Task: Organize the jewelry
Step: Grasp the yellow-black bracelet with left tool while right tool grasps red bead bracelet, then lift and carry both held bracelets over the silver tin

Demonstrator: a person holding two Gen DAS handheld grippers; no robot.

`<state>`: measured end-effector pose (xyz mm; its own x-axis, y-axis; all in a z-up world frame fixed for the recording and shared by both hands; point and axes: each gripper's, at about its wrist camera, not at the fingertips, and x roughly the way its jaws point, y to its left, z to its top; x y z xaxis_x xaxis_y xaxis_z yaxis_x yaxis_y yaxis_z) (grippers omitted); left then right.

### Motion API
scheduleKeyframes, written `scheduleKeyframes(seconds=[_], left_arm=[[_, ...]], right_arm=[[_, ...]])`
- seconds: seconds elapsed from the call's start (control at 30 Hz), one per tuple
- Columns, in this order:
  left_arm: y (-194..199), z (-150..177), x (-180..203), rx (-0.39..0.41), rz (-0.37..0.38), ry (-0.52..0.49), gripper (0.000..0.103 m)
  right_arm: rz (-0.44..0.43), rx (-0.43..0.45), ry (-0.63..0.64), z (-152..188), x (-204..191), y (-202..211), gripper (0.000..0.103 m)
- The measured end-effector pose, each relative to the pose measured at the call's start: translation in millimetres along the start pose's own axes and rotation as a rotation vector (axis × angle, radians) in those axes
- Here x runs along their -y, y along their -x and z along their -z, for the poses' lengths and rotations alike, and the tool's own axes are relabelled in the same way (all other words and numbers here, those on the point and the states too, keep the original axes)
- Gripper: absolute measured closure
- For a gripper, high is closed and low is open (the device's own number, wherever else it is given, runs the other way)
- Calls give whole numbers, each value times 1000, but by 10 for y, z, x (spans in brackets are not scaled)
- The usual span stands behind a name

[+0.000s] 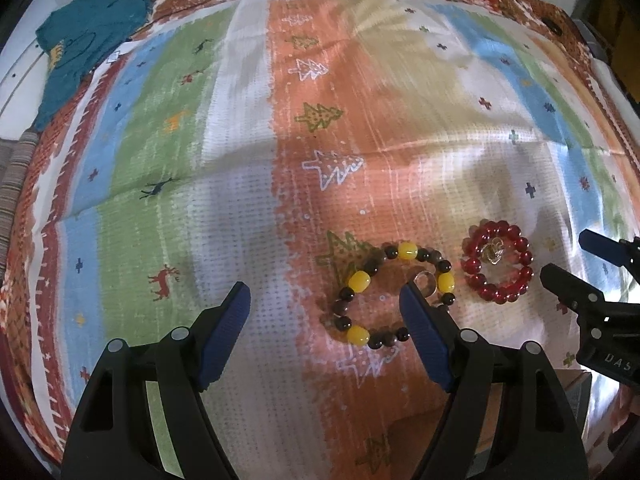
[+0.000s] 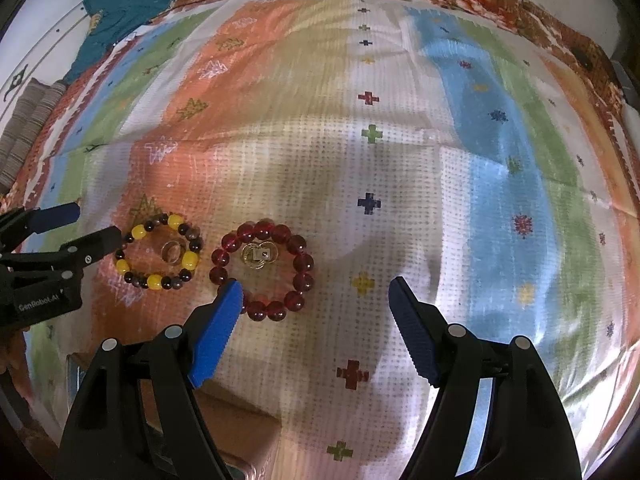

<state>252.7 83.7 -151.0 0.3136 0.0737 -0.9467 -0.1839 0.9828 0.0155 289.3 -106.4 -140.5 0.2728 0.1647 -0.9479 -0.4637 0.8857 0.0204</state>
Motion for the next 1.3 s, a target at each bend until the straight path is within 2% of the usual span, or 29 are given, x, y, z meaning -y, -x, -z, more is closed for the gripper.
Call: scheduleKeyframes(seconds=[0.23,0.4,0.57,0.63,0.7,0.77,0.8,0.87,0.93,1.03,1.1,1.3], left_arm=[[-196,8,23,-54,-14,-26,30],[-304,31,-13,-83,-28,-31,35],[-346,30,-20,-80,-45,-38,44],[-355,29,-28,-76,-47,-45,48],[-362,25,-26,-73,-52,-50,56],[-370,25,-25,-69,-53,-53,69],[-373,27,-20,-65,-53,-57,72],[-378,12,-6,-63,-55,-61,86],[-366,7,7,-59,-53,-58,92],[-339,-10,12,-56,-52,-52,94],[-302,-31,-6,-47,-53,-45,94],[-28,-115,4,18,-14,-26,94]], right_arm=[[17,-33,13,-26,-8,-157,28],[29,-59,27,-43,-32,-278,28],[43,-68,34,-57,-28,-351,29],[65,-69,43,-60,-29,-359,43],[62,-70,41,-66,-12,-368,48],[54,-71,41,-68,-1,-368,53],[52,-70,44,-65,-1,-365,59],[46,-65,46,-64,7,-357,70],[34,-61,42,-70,33,-351,89],[9,-51,17,-85,93,-328,89],[24,-30,14,-119,135,-289,89],[26,25,2,-132,163,-105,89]])
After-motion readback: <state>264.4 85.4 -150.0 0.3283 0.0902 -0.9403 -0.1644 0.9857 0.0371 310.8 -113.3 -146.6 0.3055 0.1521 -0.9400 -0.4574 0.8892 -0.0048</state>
